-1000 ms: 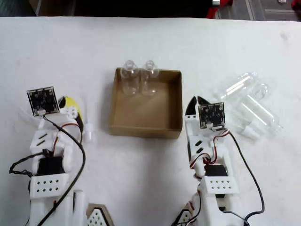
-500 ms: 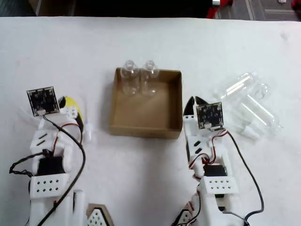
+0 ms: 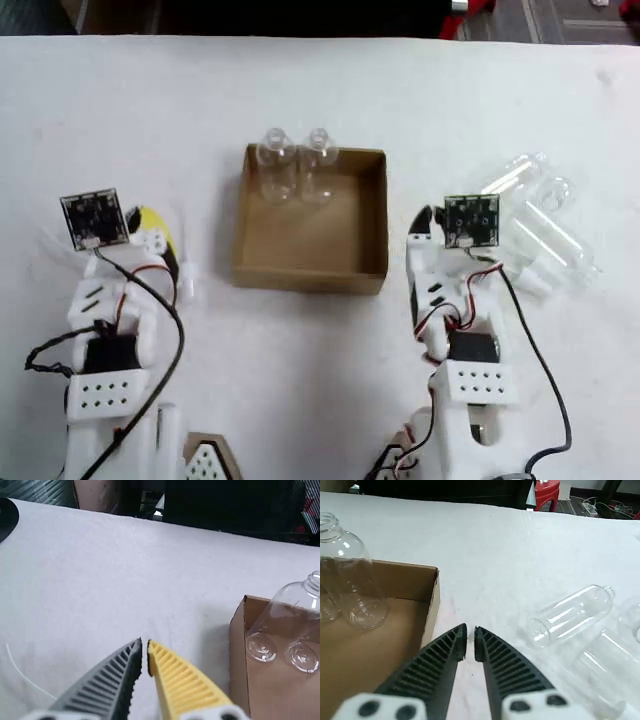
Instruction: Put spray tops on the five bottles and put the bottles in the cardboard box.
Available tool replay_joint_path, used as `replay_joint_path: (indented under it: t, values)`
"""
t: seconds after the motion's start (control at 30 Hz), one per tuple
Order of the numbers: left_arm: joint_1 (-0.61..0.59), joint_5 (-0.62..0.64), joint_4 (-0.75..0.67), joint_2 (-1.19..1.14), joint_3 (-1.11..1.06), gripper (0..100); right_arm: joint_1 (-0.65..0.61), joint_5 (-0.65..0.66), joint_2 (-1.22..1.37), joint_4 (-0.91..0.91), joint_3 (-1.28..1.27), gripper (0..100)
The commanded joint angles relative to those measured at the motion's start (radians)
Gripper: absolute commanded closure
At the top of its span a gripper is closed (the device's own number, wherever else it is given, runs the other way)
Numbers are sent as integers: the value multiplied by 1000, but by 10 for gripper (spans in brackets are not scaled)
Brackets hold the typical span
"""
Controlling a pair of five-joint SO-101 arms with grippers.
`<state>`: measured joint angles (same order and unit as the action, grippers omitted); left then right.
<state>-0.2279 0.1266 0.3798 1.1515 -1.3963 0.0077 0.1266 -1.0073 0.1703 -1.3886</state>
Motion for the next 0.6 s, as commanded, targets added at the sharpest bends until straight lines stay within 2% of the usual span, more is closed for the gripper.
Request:
replay_joint_path:
  t: [0.0,0.17,0.33,0.43,0.57]
  values:
    - [12,-89,-121,12,-29,976,15,-12,15,7,52,980]
    - [22,-100,-141,12,-34,976,-10,-12,91,5,78,978]
    - [93,-107,-141,12,-35,976,4,-23,260,56,222,981]
    - [107,-109,-141,10,-37,976,45,-44,406,193,407,981]
    - [107,-109,-155,10,-52,976,134,-84,576,498,732,978]
